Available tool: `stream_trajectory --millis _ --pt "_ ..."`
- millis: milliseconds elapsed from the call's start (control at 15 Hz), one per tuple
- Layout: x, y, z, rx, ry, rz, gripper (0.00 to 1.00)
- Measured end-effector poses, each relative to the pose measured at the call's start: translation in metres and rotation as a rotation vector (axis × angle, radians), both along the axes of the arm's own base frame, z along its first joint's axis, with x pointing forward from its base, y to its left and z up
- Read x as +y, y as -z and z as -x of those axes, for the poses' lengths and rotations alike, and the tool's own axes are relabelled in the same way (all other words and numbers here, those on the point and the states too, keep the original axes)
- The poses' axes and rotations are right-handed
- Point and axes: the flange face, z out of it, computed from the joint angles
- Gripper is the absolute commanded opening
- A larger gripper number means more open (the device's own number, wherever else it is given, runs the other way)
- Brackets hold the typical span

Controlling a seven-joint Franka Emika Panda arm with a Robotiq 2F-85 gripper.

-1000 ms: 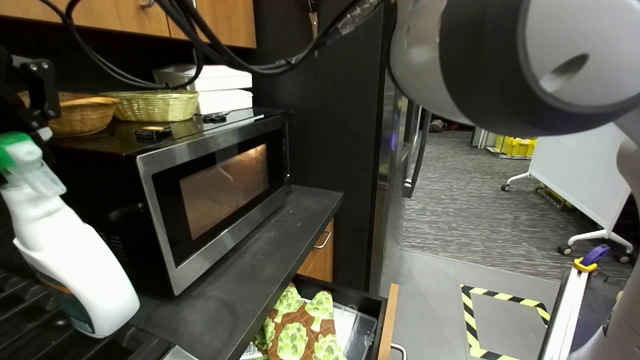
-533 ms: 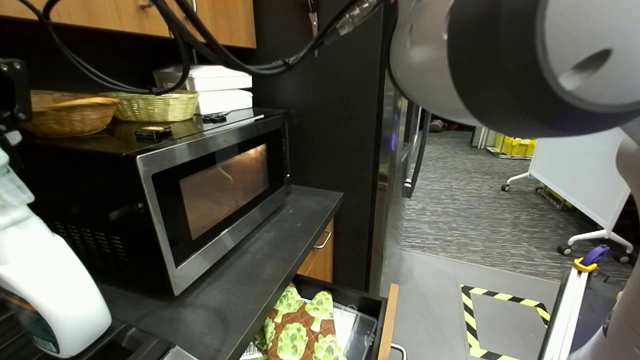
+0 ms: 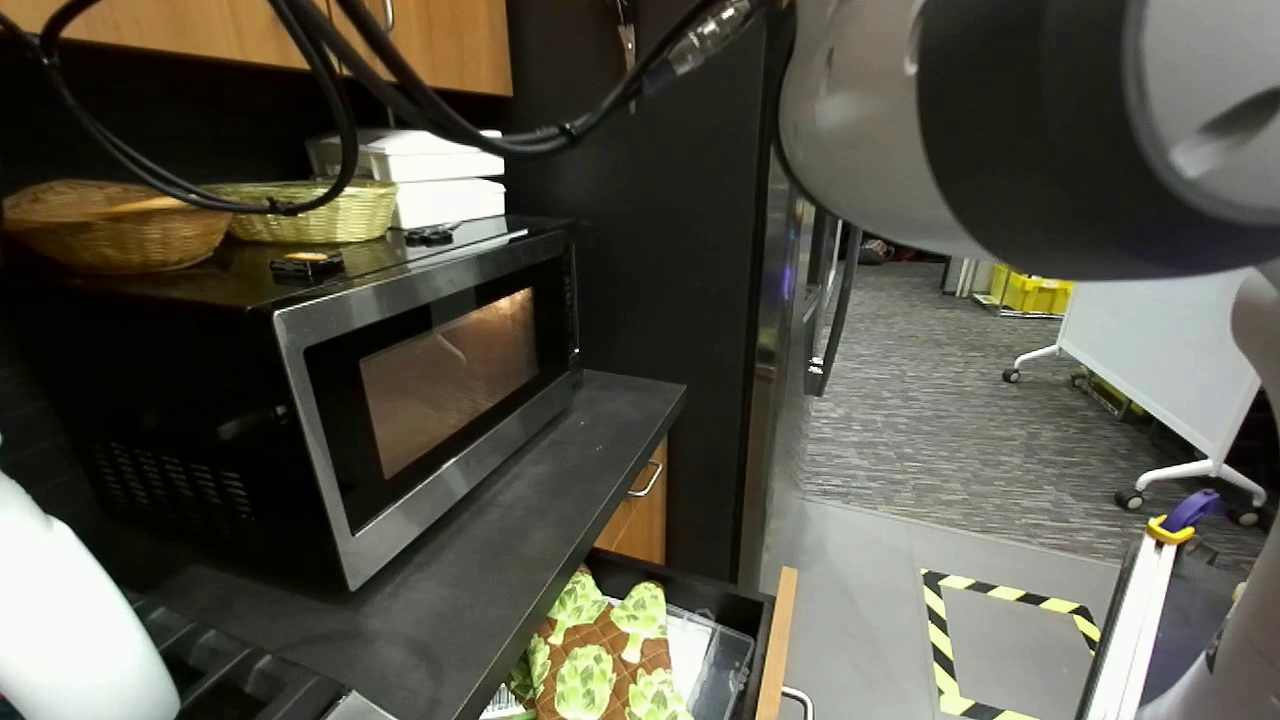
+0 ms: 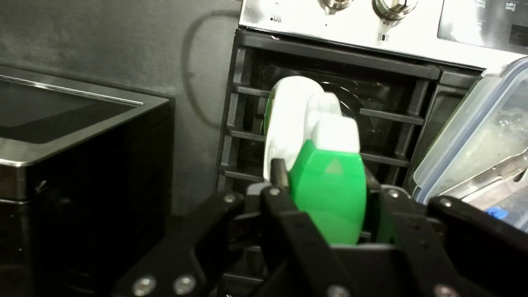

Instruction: Move the spray bottle to the left.

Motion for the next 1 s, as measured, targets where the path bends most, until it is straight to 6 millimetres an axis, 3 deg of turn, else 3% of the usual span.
stream_trajectory --millis 800,867,933,1000 --pt "0.0042 0.0005 0.0045 0.005 -0.043 -0.002 0.15" --pt "0.004 0.0006 0.0042 0.006 -0.043 -0.002 0.44" --pt "0.0038 0.0006 0.004 0.006 -0.042 -0.002 0.65" --pt "0.0035 0.0006 0.0036 0.007 -0.042 -0.003 0.69"
